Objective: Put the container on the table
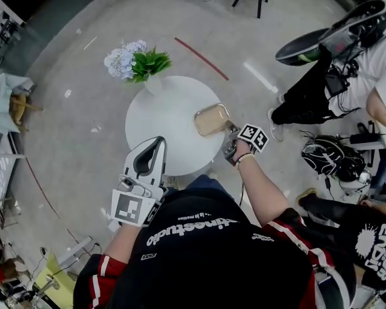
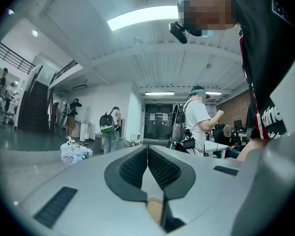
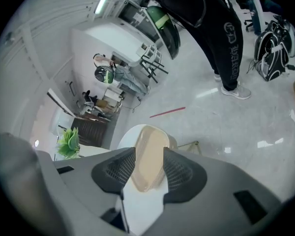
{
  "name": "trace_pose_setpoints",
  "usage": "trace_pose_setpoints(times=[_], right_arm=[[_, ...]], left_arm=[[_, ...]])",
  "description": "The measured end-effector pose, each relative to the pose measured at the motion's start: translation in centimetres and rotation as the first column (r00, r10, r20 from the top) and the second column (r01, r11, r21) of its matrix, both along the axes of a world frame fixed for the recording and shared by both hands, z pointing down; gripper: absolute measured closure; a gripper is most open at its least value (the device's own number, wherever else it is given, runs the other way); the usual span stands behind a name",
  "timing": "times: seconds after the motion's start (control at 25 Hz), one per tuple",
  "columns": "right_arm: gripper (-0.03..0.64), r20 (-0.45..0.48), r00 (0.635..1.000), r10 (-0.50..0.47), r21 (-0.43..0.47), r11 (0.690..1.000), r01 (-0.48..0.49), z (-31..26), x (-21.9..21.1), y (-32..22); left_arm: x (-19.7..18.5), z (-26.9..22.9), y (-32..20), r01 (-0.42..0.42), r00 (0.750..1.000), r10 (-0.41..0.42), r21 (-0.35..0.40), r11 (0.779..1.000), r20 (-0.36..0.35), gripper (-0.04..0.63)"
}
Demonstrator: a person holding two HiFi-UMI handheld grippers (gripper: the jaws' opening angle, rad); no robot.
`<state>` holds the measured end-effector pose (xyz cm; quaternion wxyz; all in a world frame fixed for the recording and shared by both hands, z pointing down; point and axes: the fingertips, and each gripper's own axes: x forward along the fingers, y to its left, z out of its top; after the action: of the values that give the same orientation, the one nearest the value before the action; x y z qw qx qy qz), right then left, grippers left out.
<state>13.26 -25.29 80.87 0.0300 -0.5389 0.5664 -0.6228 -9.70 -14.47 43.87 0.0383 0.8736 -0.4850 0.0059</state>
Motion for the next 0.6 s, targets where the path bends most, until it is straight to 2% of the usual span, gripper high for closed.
trace_pose_setpoints(times=[0.16,0.32,0.48,0.6], right_arm=[[0.422,-0.093,0.993,-0.073,0.075,0.994,0.08,-2.4,-0.2,-0.3],[0.422,-0.21,0.967,-0.147,0.165,0.969,0.184,-5.6,-1.1,-0.7],[0.422,-0.311,0.931,-0.189,0.263,0.925,0.275,-9.9,-2.4,-1.1],[0.422,-0.372,0.904,-0.211,0.343,0.874,0.345,-13.2,-3.9,-1.2]], left_arm=[[0.0,-0.3,0.4,-0.003,1.0,0.003,0.013,1.0,0.004,0.572],[-0.2,-0.5,0.6,-0.002,1.0,0.002,0.021,1.0,-0.001,0.572],[-0.1,-0.8,0.7,-0.009,1.0,0.008,0.036,0.999,0.012,0.572],[-0.3,-1.2,0.7,-0.005,1.0,0.005,0.046,0.999,0.005,0.572]])
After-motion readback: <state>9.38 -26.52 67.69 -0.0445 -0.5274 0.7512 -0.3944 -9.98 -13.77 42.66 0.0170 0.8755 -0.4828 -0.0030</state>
